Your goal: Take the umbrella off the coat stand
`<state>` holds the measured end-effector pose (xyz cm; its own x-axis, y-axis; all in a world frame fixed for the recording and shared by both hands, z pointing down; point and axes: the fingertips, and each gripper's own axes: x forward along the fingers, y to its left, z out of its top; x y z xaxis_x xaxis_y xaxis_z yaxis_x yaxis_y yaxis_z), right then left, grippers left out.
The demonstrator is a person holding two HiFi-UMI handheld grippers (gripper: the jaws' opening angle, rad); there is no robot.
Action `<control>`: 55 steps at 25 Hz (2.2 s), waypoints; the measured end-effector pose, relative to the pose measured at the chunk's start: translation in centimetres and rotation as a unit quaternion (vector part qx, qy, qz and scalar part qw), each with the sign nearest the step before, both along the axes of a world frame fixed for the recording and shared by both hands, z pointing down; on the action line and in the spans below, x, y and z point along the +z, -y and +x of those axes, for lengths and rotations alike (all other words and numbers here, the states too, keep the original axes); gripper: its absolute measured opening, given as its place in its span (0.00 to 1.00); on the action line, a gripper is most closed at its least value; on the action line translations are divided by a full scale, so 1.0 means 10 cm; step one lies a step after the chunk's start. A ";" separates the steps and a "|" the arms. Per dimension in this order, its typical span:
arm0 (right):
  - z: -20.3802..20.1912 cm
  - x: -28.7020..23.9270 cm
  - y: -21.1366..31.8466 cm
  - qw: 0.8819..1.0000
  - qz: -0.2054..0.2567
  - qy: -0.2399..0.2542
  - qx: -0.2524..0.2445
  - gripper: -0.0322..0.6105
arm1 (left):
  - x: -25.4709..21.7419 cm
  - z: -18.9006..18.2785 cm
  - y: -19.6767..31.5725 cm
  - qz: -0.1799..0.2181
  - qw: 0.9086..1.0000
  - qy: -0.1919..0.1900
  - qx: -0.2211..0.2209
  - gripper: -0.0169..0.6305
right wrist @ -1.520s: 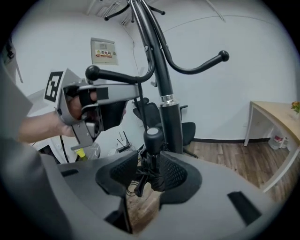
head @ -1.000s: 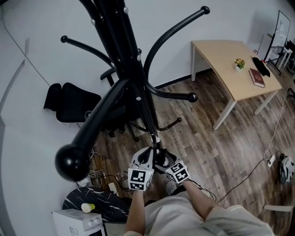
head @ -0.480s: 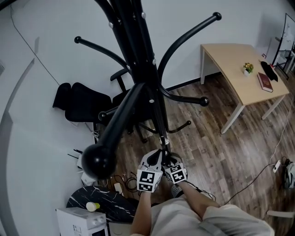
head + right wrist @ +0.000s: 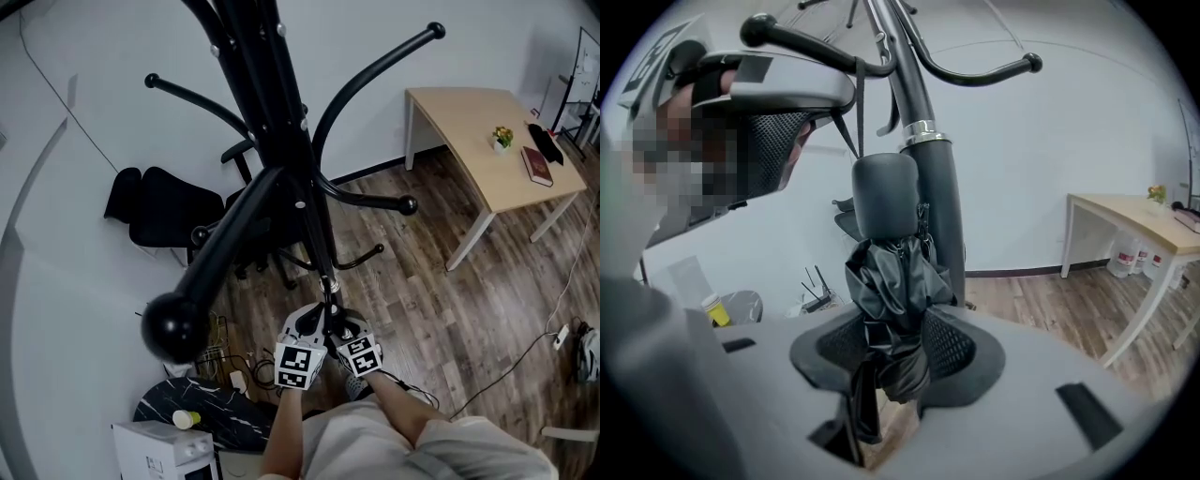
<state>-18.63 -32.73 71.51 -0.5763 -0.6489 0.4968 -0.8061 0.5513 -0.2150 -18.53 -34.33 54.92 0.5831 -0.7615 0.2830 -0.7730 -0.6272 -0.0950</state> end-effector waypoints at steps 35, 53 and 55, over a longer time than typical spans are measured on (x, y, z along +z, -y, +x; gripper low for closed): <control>-0.06 0.27 0.16 0.999 -0.014 -0.034 0.022 0.43 | -0.03 0.00 -0.08 0.002 1.000 0.026 0.006 0.06; 0.05 -0.06 -0.04 0.999 0.007 -0.041 -0.002 0.43 | -0.05 -0.08 -0.21 0.005 0.999 0.020 -0.025 0.06; 0.04 -0.08 -0.07 0.999 0.007 -0.040 -0.009 0.43 | -0.07 -0.08 -0.23 0.003 0.999 0.012 -0.031 0.06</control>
